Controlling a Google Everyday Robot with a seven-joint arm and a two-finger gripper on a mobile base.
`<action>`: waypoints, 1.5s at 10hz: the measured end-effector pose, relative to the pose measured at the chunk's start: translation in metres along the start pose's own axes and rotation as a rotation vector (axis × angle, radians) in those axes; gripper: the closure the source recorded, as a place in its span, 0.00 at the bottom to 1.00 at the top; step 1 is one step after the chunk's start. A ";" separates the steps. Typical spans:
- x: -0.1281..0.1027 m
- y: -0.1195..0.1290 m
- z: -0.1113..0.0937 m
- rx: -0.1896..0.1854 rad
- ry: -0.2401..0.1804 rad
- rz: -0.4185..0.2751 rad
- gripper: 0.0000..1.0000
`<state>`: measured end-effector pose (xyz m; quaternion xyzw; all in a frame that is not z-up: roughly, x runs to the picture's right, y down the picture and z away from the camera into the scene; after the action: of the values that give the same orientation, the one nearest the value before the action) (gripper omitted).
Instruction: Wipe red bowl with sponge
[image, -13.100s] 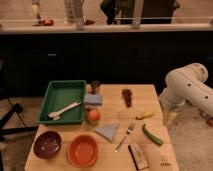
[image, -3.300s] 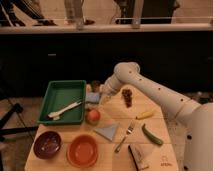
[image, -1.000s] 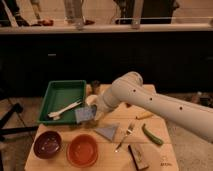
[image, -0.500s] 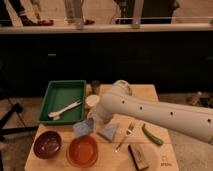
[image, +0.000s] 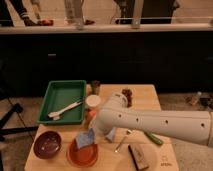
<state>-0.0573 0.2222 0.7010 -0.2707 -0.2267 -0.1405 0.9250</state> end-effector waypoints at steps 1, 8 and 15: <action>-0.003 0.005 0.006 -0.011 0.002 -0.003 1.00; -0.008 0.009 0.010 -0.019 0.000 -0.010 1.00; -0.033 0.013 0.025 -0.013 0.021 -0.030 1.00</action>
<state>-0.0894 0.2520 0.6975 -0.2716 -0.2202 -0.1587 0.9234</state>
